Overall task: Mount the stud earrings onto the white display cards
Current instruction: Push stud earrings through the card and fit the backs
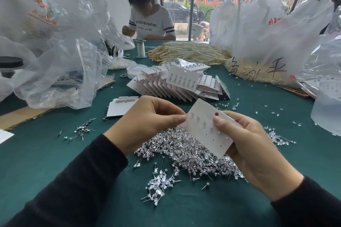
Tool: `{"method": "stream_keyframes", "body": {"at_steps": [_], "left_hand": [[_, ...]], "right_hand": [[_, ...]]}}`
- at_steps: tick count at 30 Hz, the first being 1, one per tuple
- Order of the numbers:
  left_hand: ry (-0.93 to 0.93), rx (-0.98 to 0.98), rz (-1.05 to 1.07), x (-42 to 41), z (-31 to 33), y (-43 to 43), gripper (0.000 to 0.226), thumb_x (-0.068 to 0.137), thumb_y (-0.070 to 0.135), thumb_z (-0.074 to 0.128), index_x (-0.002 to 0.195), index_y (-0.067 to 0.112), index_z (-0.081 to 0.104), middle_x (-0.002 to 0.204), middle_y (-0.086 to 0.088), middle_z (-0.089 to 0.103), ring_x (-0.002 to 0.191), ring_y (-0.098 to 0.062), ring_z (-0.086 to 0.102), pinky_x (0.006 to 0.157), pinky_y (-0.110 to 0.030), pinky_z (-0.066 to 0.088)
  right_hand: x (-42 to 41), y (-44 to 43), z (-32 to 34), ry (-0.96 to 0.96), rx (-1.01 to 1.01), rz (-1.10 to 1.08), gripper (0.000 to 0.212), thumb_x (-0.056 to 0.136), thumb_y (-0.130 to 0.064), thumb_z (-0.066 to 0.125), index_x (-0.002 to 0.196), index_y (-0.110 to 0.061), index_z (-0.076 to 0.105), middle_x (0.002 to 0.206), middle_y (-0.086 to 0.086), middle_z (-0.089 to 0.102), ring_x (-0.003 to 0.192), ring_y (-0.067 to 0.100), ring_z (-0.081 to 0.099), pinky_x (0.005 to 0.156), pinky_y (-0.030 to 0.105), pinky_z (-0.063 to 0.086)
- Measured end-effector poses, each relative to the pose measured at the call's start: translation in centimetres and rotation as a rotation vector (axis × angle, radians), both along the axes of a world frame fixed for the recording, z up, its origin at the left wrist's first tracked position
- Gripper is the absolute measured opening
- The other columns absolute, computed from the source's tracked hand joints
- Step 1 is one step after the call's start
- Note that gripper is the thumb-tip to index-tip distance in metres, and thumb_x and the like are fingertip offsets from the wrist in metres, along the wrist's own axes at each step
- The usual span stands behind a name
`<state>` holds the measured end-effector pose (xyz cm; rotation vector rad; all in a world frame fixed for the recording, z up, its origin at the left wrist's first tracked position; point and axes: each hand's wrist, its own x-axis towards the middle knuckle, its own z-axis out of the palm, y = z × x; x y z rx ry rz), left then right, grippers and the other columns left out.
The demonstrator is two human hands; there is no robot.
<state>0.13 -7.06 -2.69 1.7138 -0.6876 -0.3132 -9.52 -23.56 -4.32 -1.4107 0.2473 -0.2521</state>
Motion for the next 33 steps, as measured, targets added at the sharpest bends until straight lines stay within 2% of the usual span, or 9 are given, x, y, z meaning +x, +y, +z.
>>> {"method": "stream_keyframes", "body": {"at_steps": [9,11,13,16,19,22,26,30,33], "left_hand": [[-0.077,-0.011,0.06,-0.3,0.1,-0.4,0.011,0.064,0.023,0.075,0.074,0.018,0.074,0.065,0.003,0.071,0.058,-0.002,0.061,0.055,-0.011,0.045],[-0.29,0.081,0.095,-0.7,0.2,-0.5,0.007,0.071,0.024,0.073,0.077,0.021,0.074,0.068,0.001,0.071,0.06,-0.005,0.061,0.056,-0.014,0.047],[-0.582,0.193,0.072,-1.2,0.3,-0.6,0.026,0.07,0.041,0.068,0.083,0.019,0.073,0.074,0.003,0.069,0.06,-0.007,0.059,0.056,-0.017,0.049],[-0.753,0.242,0.01,-1.5,0.7,-0.3,0.046,0.062,0.051,0.067,0.089,0.014,0.073,0.081,0.005,0.066,0.065,-0.006,0.058,0.061,-0.02,0.049],[-0.88,0.314,-0.005,-1.4,0.6,-0.1,0.031,0.068,0.032,0.075,0.089,0.01,0.072,0.079,0.004,0.066,0.064,-0.005,0.059,0.063,-0.017,0.048],[-0.967,0.329,0.071,-1.2,0.1,-0.6,0.016,0.069,0.004,0.076,0.085,0.006,0.073,0.074,-0.001,0.069,0.059,-0.009,0.061,0.065,-0.017,0.048],[-0.857,0.196,0.266,-0.9,-0.2,-1.0,0.01,0.077,0.015,0.067,0.077,0.006,0.071,0.06,0.011,0.059,0.049,-0.004,0.053,0.053,-0.006,0.042],[-0.436,0.005,0.386,-0.5,-0.9,-1.3,0.018,0.079,0.028,0.06,0.066,0.016,0.067,0.052,0.002,0.065,0.05,-0.007,0.06,0.051,-0.012,0.048],[-0.199,-0.041,0.372,-0.2,-1.2,-1.6,0.022,0.084,0.018,0.06,0.064,0.009,0.065,0.058,-0.003,0.069,0.043,-0.013,0.06,0.045,-0.021,0.052]], "right_hand": [[0.1,-0.3,0.1,0.006,0.172,0.078,0.015,0.082,-0.012,0.058,0.09,-0.004,0.068,0.077,0.008,0.071,0.063,0.015,0.063,0.054,0.025,0.054],[0.1,-0.5,0.3,0.057,0.304,0.099,0.019,0.079,-0.011,0.058,0.093,0.0,0.066,0.076,0.011,0.071,0.058,0.015,0.064,0.051,0.024,0.054],[0.1,-0.6,0.4,0.114,0.469,0.114,0.033,0.071,-0.01,0.061,0.102,0.003,0.062,0.077,0.013,0.07,0.054,0.015,0.063,0.048,0.024,0.053],[0.0,-0.7,0.5,0.17,0.613,0.134,0.048,0.064,-0.006,0.062,0.11,0.005,0.056,0.088,0.02,0.069,0.054,0.019,0.064,0.048,0.024,0.053],[-0.3,-0.8,0.7,0.163,0.633,0.163,0.036,0.067,-0.007,0.063,0.101,0.005,0.06,0.081,0.019,0.07,0.054,0.02,0.064,0.049,0.025,0.054],[-0.3,-0.9,1.0,0.161,0.584,0.23,0.037,0.074,-0.027,0.065,0.096,0.003,0.062,0.077,0.017,0.069,0.056,0.021,0.064,0.052,0.027,0.055],[0.1,-2.8,1.6,0.104,0.08,0.205,0.06,0.083,-0.054,0.043,0.087,0.002,0.064,0.071,0.014,0.069,0.059,0.021,0.063,0.053,0.028,0.055],[0.9,-7.9,1.1,0.02,-0.957,-0.337,0.02,0.09,-0.022,0.057,0.084,-0.009,0.071,0.074,0.0,0.07,0.065,0.017,0.061,0.06,0.018,0.048],[1.6,-10.8,-0.2,0.203,-1.176,-0.396,0.024,0.085,-0.003,0.054,0.093,-0.014,0.074,0.093,0.002,0.072,0.077,0.009,0.057,0.073,0.012,0.039]]}}
